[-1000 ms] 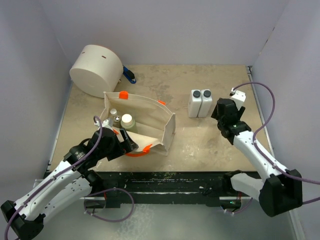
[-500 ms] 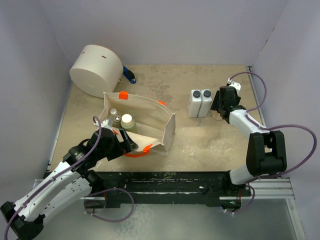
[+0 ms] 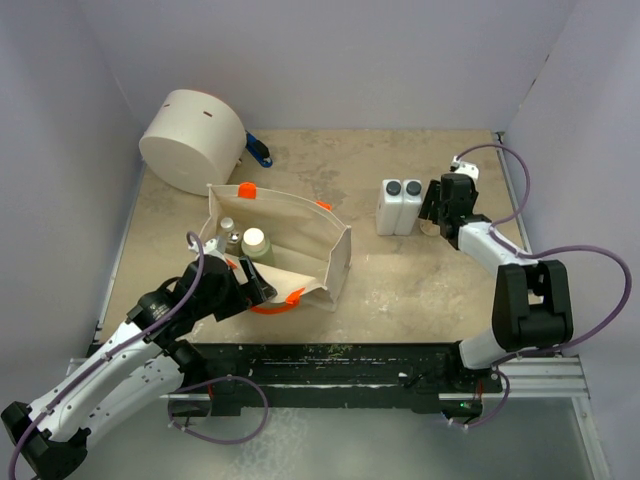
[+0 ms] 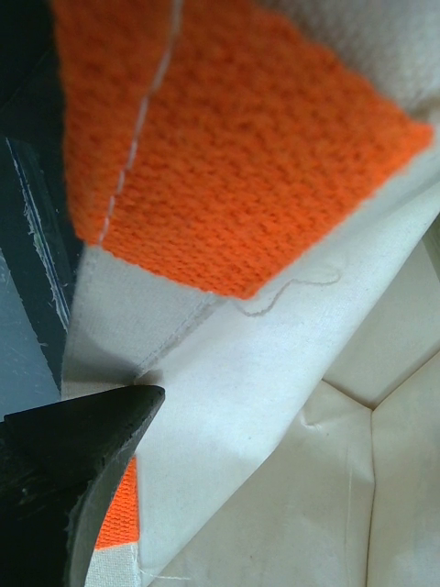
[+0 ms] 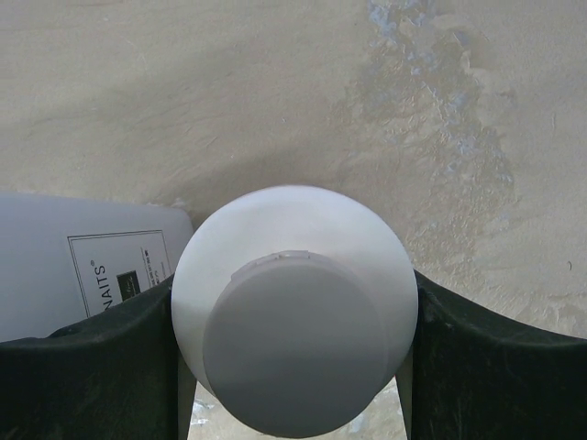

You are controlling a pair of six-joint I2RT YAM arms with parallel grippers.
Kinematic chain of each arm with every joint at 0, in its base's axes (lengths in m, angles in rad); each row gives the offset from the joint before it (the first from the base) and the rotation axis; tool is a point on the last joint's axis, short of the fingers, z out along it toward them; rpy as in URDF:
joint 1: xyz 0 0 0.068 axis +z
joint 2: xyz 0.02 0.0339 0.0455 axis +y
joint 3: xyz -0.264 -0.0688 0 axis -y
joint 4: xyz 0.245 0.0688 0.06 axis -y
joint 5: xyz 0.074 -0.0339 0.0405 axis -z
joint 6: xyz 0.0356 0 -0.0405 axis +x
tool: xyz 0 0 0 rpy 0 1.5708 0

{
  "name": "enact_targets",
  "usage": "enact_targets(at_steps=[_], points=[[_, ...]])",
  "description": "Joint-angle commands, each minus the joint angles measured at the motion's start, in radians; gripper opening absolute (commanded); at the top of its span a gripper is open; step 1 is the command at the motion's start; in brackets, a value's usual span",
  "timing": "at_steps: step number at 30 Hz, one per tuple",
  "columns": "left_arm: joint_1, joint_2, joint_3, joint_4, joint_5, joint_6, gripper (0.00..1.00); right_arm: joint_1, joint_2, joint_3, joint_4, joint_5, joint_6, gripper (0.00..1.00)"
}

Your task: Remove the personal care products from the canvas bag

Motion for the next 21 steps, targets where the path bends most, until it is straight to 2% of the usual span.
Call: enact_targets(at_steps=[1,10,11,13,17,21], points=[[-0.003,0.005,0.031,0.021,0.022,0.028,0.99,-0.002,-0.056,-0.011,0.126,-0.021,0.008,0.60],[-0.004,-0.005,0.035,0.013,0.024,0.031,0.99,-0.004,-0.153,-0.005,0.062,-0.017,0.004,0.81],[-0.005,-0.004,0.035,0.014,0.026,0.031,0.99,-0.004,-0.175,-0.003,0.046,-0.009,0.008,0.87],[-0.005,-0.003,0.034,0.017,0.029,0.030,0.99,-0.004,-0.207,-0.007,0.018,-0.007,0.019,0.92],[-0.004,-0.003,0.035,0.020,0.027,0.026,0.99,-0.004,-0.290,-0.052,-0.056,-0.028,0.085,0.94],[-0.004,-0.010,0.051,-0.001,-0.017,0.034,0.99,-0.004,-0.433,-0.170,-0.095,-0.127,0.175,0.94]])
